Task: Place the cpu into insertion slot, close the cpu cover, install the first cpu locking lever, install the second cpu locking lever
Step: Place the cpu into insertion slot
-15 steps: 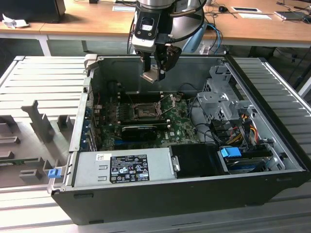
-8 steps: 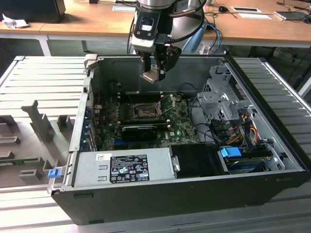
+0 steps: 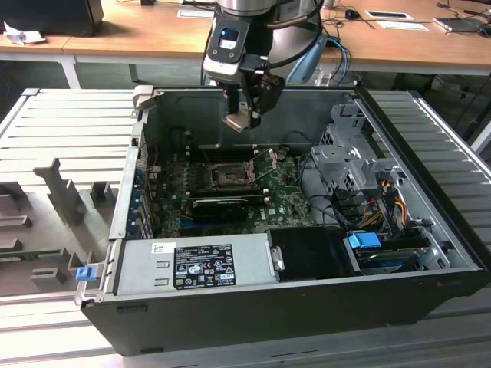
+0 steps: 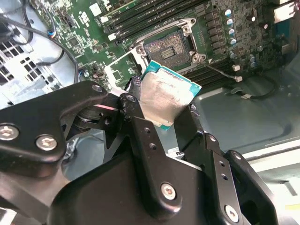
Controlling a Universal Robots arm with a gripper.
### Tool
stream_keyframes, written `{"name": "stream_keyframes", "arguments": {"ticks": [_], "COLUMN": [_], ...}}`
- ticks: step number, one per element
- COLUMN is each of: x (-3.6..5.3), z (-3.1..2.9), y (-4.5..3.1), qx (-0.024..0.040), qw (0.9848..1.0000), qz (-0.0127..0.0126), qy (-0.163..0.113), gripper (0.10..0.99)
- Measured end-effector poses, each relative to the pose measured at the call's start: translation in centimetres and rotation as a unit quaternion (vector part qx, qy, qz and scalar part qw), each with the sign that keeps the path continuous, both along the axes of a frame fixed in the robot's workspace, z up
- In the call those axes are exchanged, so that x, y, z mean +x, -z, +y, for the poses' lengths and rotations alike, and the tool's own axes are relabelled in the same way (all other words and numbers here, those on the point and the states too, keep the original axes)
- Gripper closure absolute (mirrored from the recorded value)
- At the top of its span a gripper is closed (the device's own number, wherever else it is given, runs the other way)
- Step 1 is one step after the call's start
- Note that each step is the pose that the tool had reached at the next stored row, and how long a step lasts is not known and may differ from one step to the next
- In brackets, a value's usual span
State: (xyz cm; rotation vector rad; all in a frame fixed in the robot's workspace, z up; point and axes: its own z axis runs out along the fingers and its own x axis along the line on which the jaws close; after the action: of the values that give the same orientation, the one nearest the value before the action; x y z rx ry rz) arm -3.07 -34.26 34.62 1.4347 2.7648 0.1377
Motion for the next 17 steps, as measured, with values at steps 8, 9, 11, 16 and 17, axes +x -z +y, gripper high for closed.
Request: {"name": "stream_keyframes", "arguments": {"ticks": [8, 9, 11, 16, 17], "x": [-0.07, -0.08, -0.09, -0.08, -0.08], "z": [0.00, 0.00, 0.00, 0.00, 0.00], "y": [0.30, 0.35, 0.48, 0.53, 0.54], "qx": [-0.0001, -0.0001, -0.0001, -0.0002, -0.0002], "qw": [0.9993, 0.9993, 0.9993, 0.9991, 0.9990], "qz": [0.0000, 0.0001, 0.0007, 0.0007, 0.0007], "qy": [0.036, 0.036, 0.036, 0.043, 0.045], "gripper": [0.561, 0.561, 0.561, 0.561, 0.561]}}
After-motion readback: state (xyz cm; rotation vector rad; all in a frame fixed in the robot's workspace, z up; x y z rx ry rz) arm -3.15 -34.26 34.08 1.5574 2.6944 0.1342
